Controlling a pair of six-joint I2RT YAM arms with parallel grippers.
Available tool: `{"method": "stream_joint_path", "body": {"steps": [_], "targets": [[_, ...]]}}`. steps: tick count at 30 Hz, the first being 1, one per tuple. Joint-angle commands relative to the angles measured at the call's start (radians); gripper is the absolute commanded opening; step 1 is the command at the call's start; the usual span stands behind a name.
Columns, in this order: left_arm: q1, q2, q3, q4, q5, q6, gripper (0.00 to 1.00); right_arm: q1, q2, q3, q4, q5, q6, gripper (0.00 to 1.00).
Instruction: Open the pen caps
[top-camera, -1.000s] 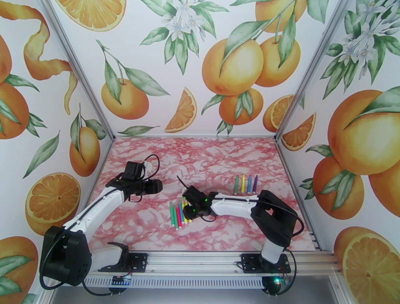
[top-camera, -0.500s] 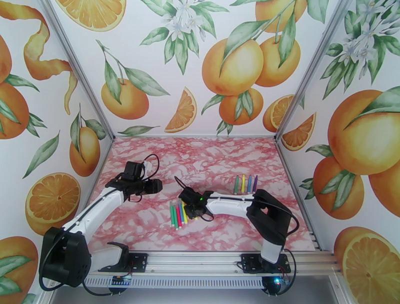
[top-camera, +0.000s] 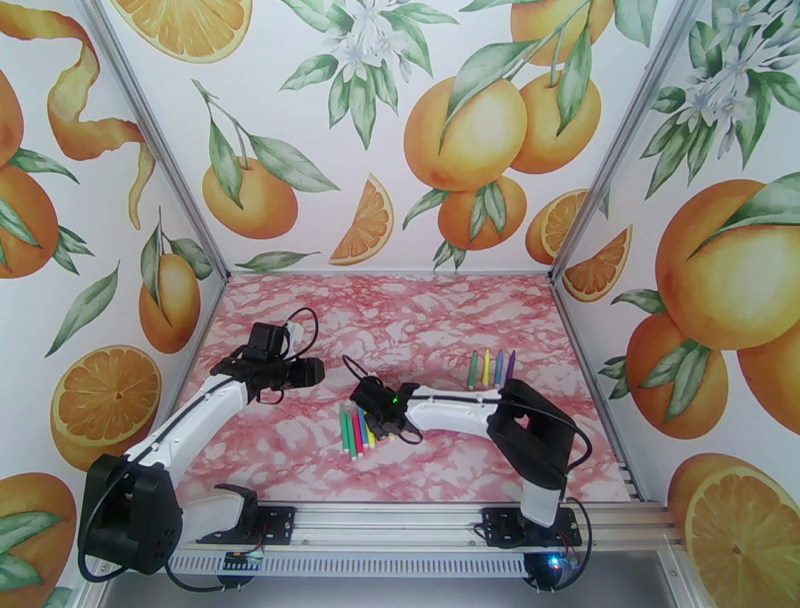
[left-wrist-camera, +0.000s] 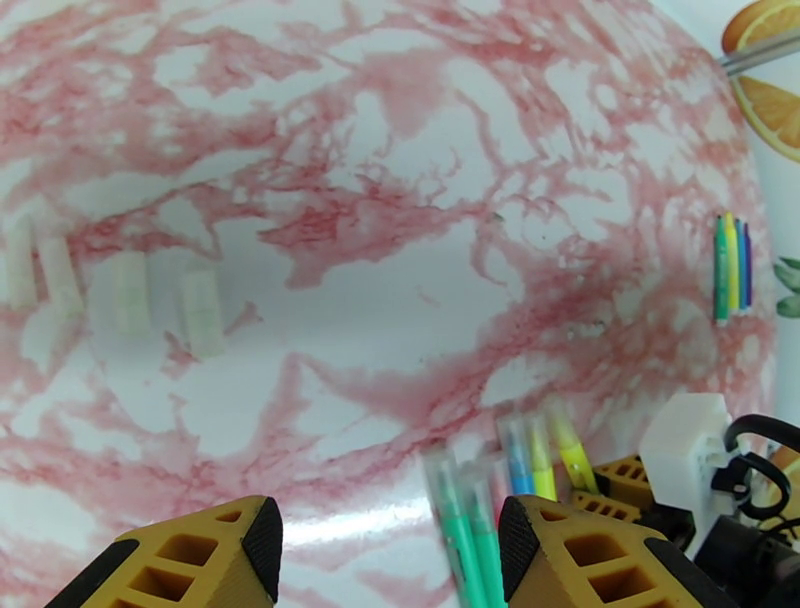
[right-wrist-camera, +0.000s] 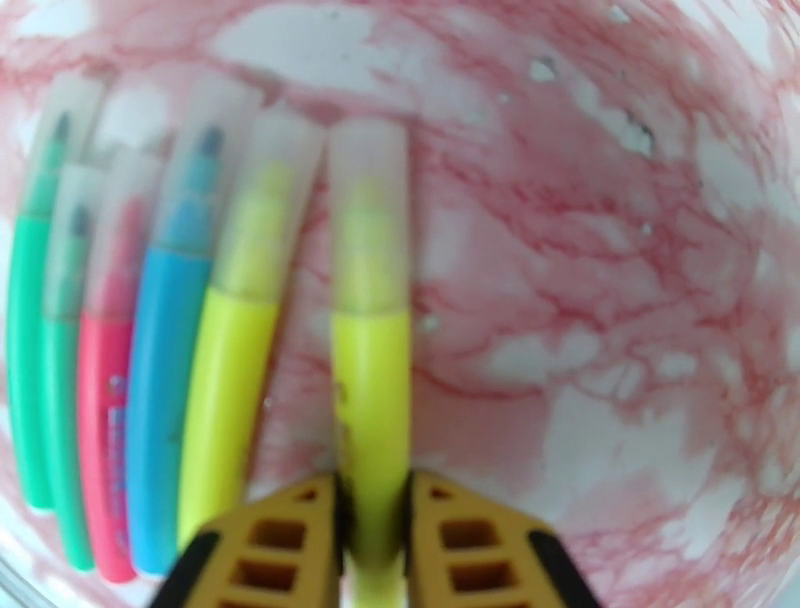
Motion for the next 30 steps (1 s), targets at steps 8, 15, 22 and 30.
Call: {"method": "stream_joint_path", "body": {"steps": [8, 15, 22, 30], "targets": [[0.007, -0.019, -0.008, 0.07, 0.096, -0.038, 0.61, -0.008, -0.19, -0.181, 0.198, 0.028, -0.009, 0.12], [0.004, -0.029, -0.022, 0.163, 0.245, -0.109, 0.61, -0.01, -0.308, -0.261, 0.315, 0.005, -0.016, 0.1], [-0.013, -0.047, -0.038, 0.255, 0.361, -0.182, 0.62, -0.01, -0.385, -0.304, 0.409, -0.038, -0.02, 0.08], [-0.069, -0.044, -0.043, 0.329, 0.408, -0.253, 0.62, -0.009, -0.399, -0.287, 0.458, -0.075, -0.031, 0.07]]}}
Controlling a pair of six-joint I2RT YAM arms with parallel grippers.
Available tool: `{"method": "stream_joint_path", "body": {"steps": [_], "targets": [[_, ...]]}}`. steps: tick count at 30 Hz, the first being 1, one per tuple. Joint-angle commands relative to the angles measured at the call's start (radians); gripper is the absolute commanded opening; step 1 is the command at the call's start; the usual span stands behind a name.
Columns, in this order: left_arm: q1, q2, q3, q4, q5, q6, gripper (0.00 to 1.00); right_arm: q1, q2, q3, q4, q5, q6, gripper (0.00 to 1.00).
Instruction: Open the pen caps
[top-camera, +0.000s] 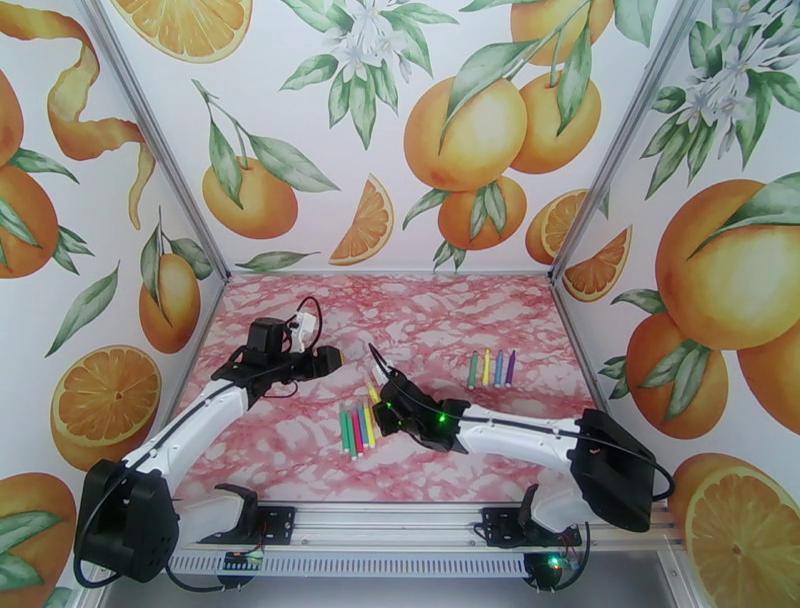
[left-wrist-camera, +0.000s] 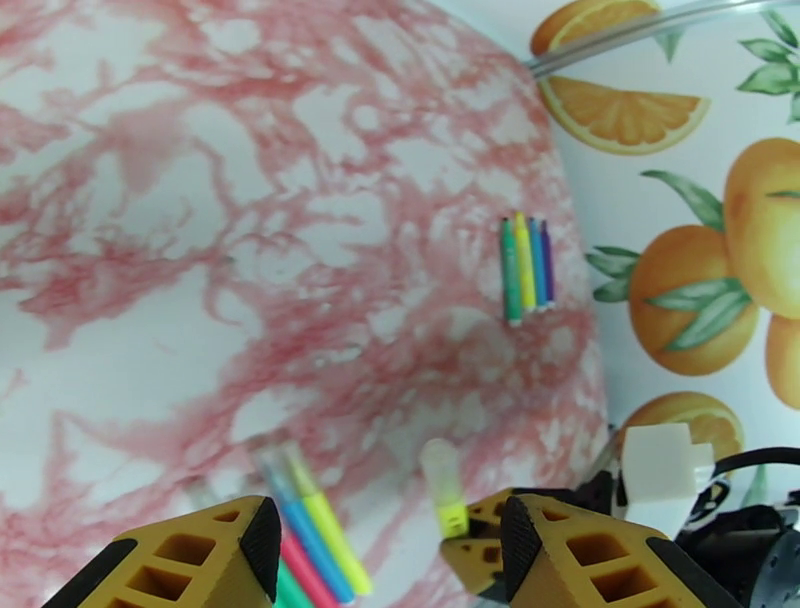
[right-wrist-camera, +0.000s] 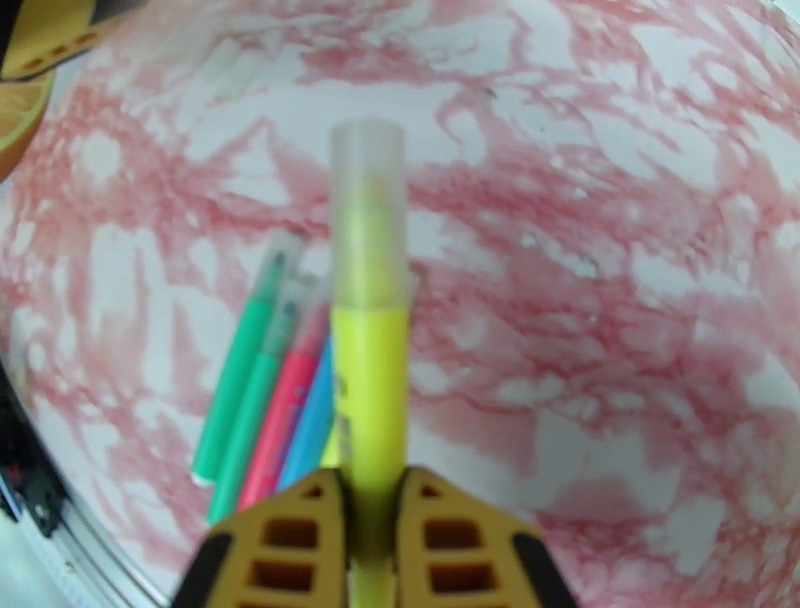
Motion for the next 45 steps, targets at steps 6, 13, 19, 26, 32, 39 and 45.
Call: {"method": "stream_joint_path", "body": {"steps": [6, 13, 19, 26, 32, 39, 45], "targets": [[-0.063, -0.009, -0.008, 0.082, 0.014, -0.061, 0.62, -0.002, -0.044, 0.017, 0.086, -0.034, -0.019, 0.06], [-0.1, 0.012, -0.004, 0.09, -0.011, -0.074, 0.62, 0.0, -0.058, 0.027, 0.106, -0.031, -0.03, 0.06], [-0.13, 0.033, -0.001, 0.114, -0.015, -0.091, 0.6, 0.001, -0.055, 0.04, 0.116, -0.035, -0.036, 0.06], [-0.153, 0.052, -0.002, 0.117, -0.033, -0.09, 0.59, 0.001, -0.057, 0.056, 0.119, -0.041, -0.039, 0.05], [-0.162, 0.063, 0.009, 0.125, -0.03, -0.092, 0.55, 0.003, -0.051, 0.071, 0.115, -0.055, -0.045, 0.05], [-0.171, 0.069, 0.016, 0.139, -0.025, -0.097, 0.45, 0.01, -0.031, 0.093, 0.112, -0.066, -0.051, 0.05], [-0.173, 0.073, 0.015, 0.142, -0.022, -0.097, 0.41, 0.013, -0.02, 0.1, 0.111, -0.068, -0.052, 0.05]]}}
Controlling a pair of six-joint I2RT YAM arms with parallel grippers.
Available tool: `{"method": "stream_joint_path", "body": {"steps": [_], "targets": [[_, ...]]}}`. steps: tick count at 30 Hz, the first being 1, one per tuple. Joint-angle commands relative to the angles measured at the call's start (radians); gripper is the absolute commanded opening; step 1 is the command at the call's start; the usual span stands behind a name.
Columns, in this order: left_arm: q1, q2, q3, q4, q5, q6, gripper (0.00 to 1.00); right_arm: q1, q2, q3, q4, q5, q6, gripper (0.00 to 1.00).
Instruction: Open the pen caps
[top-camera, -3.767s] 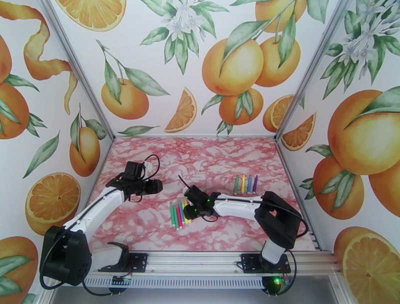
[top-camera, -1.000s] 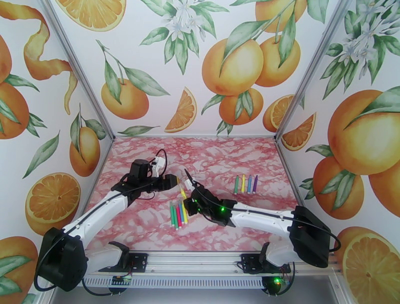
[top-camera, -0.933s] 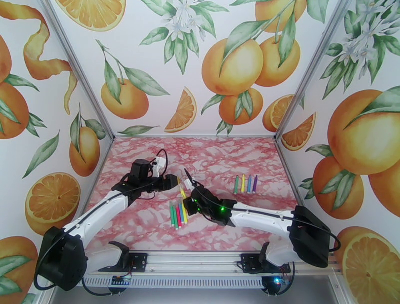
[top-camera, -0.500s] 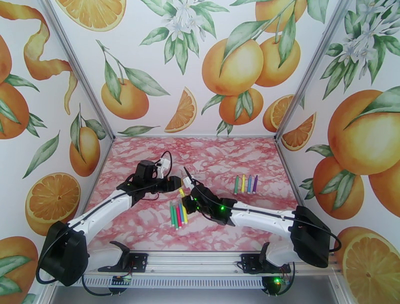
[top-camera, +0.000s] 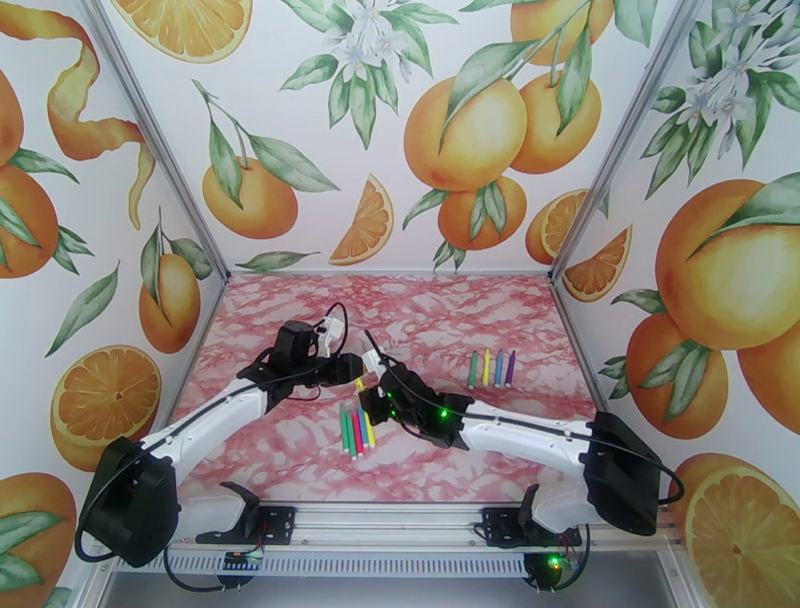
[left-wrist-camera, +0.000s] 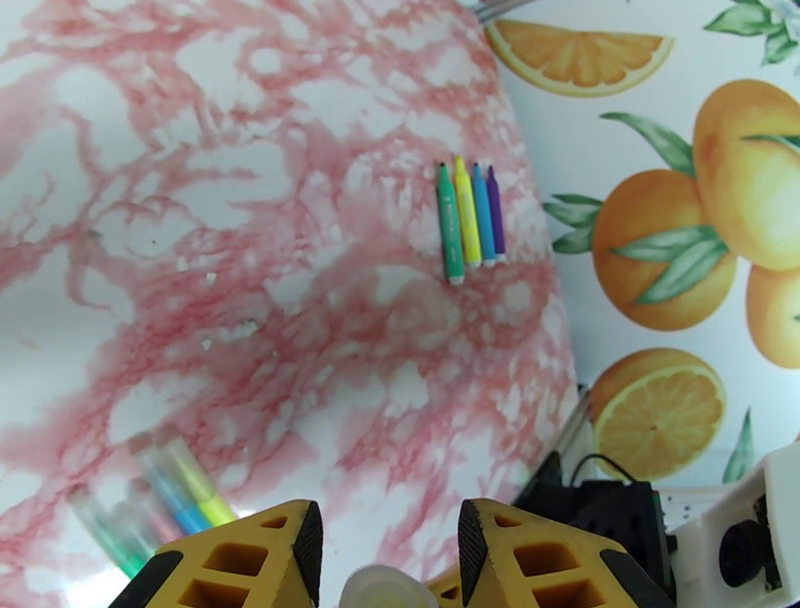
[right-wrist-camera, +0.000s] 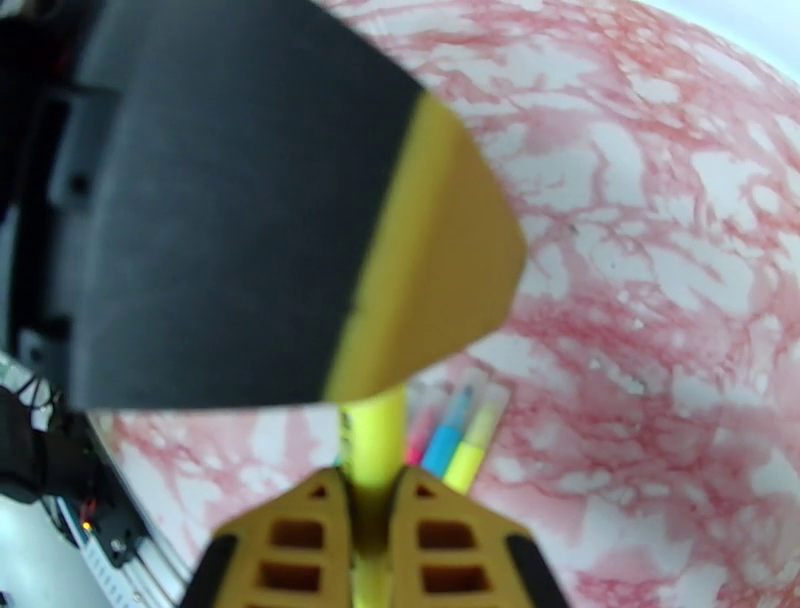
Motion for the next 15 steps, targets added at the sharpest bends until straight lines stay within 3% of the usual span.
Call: {"method": "stream_joint_path", "body": {"steps": [1, 11, 15], "targets": [[-0.004, 0.004, 0.016, 0.036, 0.004, -0.004, 0.4, 0.005, 0.011, 0.03, 0.029, -0.016, -0.011, 0.05], [-0.004, -0.013, 0.034, 0.002, -0.043, 0.001, 0.45, 0.006, 0.028, 0.012, 0.029, -0.021, -0.001, 0.05], [-0.005, -0.017, 0.04, 0.001, -0.042, -0.002, 0.38, 0.005, 0.028, 0.005, 0.033, -0.018, 0.001, 0.05]]}}
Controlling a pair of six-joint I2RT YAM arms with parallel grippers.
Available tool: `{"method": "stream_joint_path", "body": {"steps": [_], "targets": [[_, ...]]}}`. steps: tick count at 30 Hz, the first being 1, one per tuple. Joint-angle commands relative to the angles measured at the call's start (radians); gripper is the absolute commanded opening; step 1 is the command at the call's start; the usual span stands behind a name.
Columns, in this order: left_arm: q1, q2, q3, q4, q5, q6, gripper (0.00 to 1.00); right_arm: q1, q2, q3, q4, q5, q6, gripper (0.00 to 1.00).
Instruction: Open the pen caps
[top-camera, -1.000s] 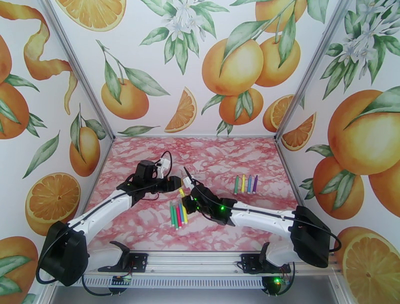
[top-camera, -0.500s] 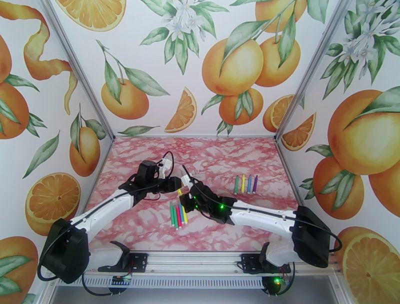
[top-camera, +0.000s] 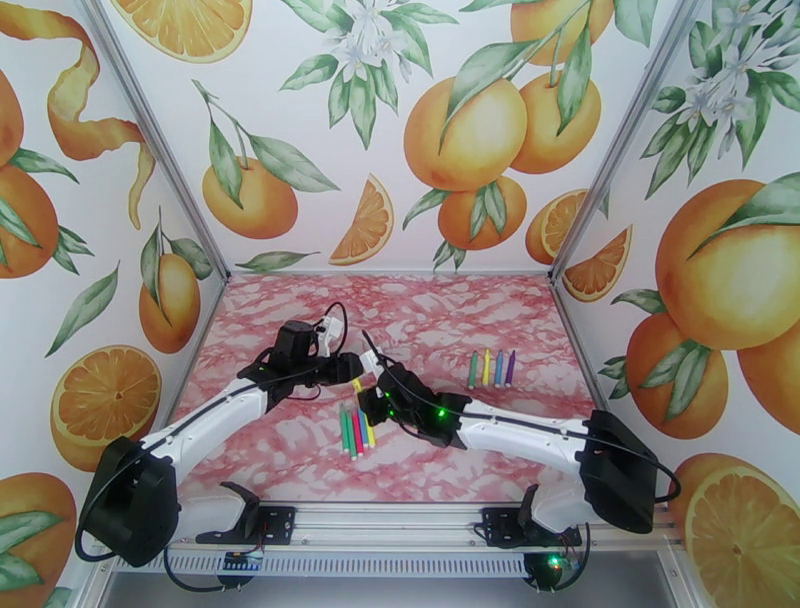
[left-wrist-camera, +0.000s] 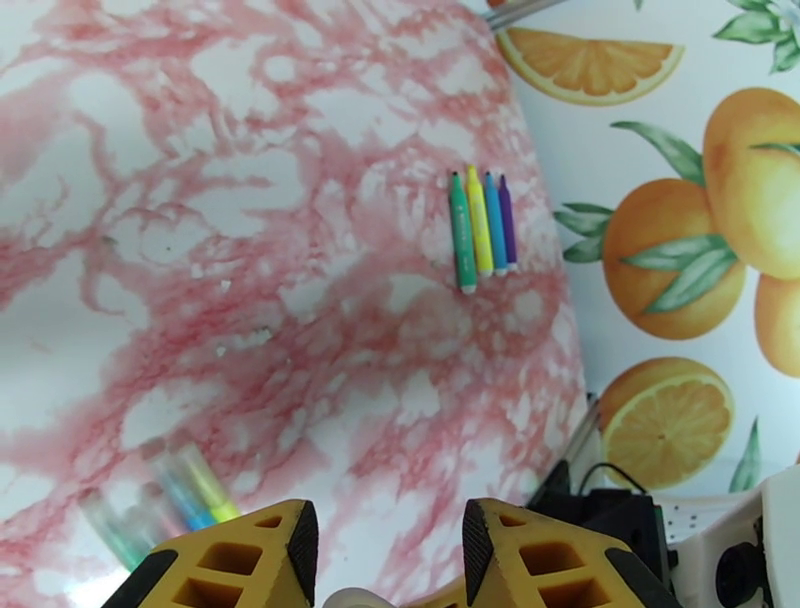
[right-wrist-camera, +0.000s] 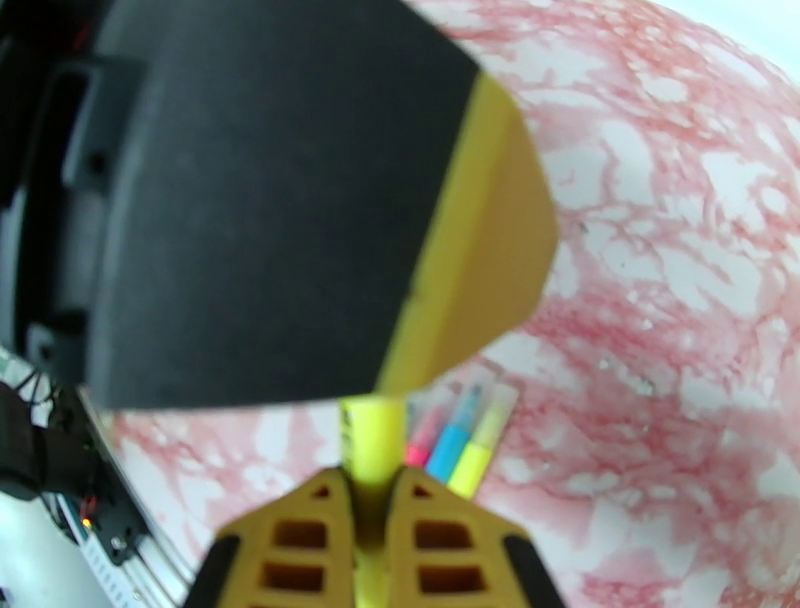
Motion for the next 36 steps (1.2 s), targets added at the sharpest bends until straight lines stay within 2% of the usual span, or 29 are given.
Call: {"method": "stream_joint_path", "body": {"steps": [1, 4, 9, 13, 16, 19, 30, 36], "targets": [[-0.003, -0.019, 0.036, 0.002, -0.005, -0.004, 0.34, 0.005, 0.011, -0.001, 0.035, -0.013, 0.0, 0.05], [-0.004, -0.02, 0.036, 0.003, -0.007, -0.007, 0.25, 0.006, 0.016, 0.002, 0.039, -0.015, 0.001, 0.05], [-0.004, -0.02, 0.036, 0.0, -0.011, -0.007, 0.24, 0.006, 0.029, 0.003, 0.04, -0.026, 0.006, 0.05], [-0.003, -0.021, 0.036, -0.003, -0.012, -0.005, 0.19, 0.006, 0.031, 0.003, 0.041, -0.027, 0.008, 0.05], [-0.004, -0.02, 0.036, -0.003, -0.01, -0.006, 0.09, 0.006, 0.029, 0.001, 0.044, -0.026, 0.005, 0.06], [-0.004, -0.015, 0.035, -0.004, -0.007, -0.004, 0.0, 0.005, 0.021, 0.001, 0.04, -0.024, 0.0, 0.12], [-0.004, -0.024, 0.054, -0.055, 0.033, 0.034, 0.0, 0.003, -0.084, -0.022, -0.05, 0.023, -0.174, 0.38], [-0.004, -0.05, 0.082, -0.113, 0.083, 0.069, 0.0, -0.051, -0.091, -0.035, -0.043, -0.086, -0.237, 0.42]]}}
